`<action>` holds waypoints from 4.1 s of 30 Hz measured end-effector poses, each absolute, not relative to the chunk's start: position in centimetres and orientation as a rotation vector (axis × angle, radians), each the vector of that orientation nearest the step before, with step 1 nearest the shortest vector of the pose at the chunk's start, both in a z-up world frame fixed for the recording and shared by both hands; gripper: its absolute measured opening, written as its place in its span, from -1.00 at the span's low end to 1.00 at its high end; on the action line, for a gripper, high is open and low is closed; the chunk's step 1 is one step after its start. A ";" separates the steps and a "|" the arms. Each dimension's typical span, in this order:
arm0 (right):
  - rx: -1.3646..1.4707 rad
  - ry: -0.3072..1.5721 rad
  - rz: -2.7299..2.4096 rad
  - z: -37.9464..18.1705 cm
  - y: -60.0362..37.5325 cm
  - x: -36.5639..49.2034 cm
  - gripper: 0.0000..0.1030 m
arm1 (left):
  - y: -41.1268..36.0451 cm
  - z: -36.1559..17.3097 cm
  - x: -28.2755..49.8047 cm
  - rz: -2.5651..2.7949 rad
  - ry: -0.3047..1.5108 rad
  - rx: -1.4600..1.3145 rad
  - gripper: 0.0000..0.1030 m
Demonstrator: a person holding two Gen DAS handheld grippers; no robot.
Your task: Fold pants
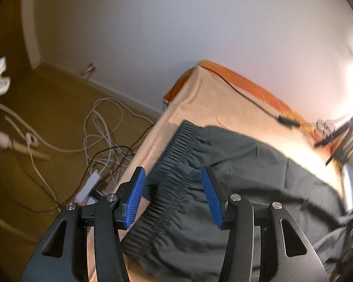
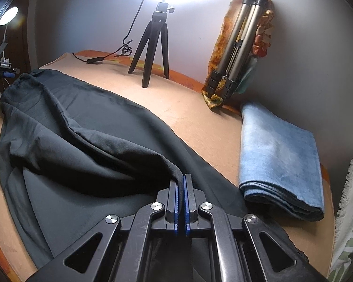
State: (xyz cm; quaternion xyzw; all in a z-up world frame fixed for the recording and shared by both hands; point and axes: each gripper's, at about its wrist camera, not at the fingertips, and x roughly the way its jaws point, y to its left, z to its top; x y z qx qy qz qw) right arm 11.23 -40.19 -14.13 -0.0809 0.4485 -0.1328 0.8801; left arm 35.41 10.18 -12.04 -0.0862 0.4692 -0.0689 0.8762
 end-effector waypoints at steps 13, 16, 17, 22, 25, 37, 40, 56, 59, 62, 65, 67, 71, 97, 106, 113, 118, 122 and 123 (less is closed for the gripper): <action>-0.168 0.950 -0.271 -14.7 -40.1 11.3 -0.97 | 6.1 -14.2 35.7 -0.132 0.961 0.079 -0.08; -0.168 0.950 -0.272 -14.7 -40.1 11.3 -0.97 | 6.0 -14.2 35.3 -0.124 0.950 0.113 -0.24; -0.168 0.950 -0.271 -14.7 -40.1 11.3 -0.97 | 6.0 -14.3 35.2 -0.126 0.947 0.113 -0.27; -0.166 0.952 -0.268 -14.8 -39.9 11.4 -0.97 | 5.6 -14.3 34.8 -0.138 0.931 0.153 -0.51; -0.170 0.953 -0.266 -14.8 -39.6 11.5 -0.97 | 5.5 -14.2 34.6 -0.142 0.924 0.153 -0.52; -0.167 0.914 -0.265 -13.0 -39.3 10.8 -0.98 | 7.6 -9.7 32.0 -0.104 0.786 0.097 -0.53; -0.167 0.898 -0.272 -12.4 -39.6 10.9 -0.98 | 7.6 -8.1 32.6 -0.109 0.763 0.079 -0.54; -0.239 0.919 -0.319 -14.0 -42.9 14.8 -0.98 | 4.3 -10.1 40.9 -0.087 0.856 0.123 -0.53; -0.239 0.929 -0.324 -14.5 -43.3 15.3 -0.98 | 4.1 -11.1 41.4 -0.071 0.884 0.116 -0.53; -0.246 0.929 -0.333 -14.7 -43.4 15.9 -0.98 | 4.1 -11.9 41.6 -0.055 0.907 0.124 -0.53; -0.259 0.950 -0.336 -15.1 -43.5 16.4 -0.98 | 4.3 -11.8 41.9 -0.044 0.901 0.106 -0.49; -0.259 0.966 -0.341 -15.6 -43.6 16.7 -0.98 | 4.3 -11.6 42.0 -0.025 0.890 0.114 -0.46; -0.250 0.992 -0.345 -16.2 -44.0 16.9 -0.98 | 4.1 -11.2 41.9 0.011 0.875 0.124 -0.39; 0.045 0.823 -0.286 -6.2 -45.3 5.3 0.16 | -15.5 -3.2 23.0 -0.539 0.786 0.222 -0.35; 0.044 0.855 -0.266 -6.7 -46.5 -6.3 0.09 | -24.6 -3.1 14.0 -0.798 0.815 0.296 -0.35; 0.010 0.897 -0.200 -8.0 -44.9 -12.0 0.06 | -27.9 -4.8 9.4 -0.898 0.865 0.268 -0.35; -0.036 0.919 -0.115 -9.0 -43.5 -13.8 0.06 | -30.2 -7.2 6.3 -0.965 0.936 0.279 -0.35; -0.109 0.939 -0.041 -10.1 -41.7 -14.3 0.07 | -31.8 -9.2 4.4 -0.997 0.971 0.326 -0.35; -0.140 0.953 -0.030 -10.6 -41.2 -14.1 0.07 | -32.1 -9.5 4.1 -1.005 0.980 0.331 -0.35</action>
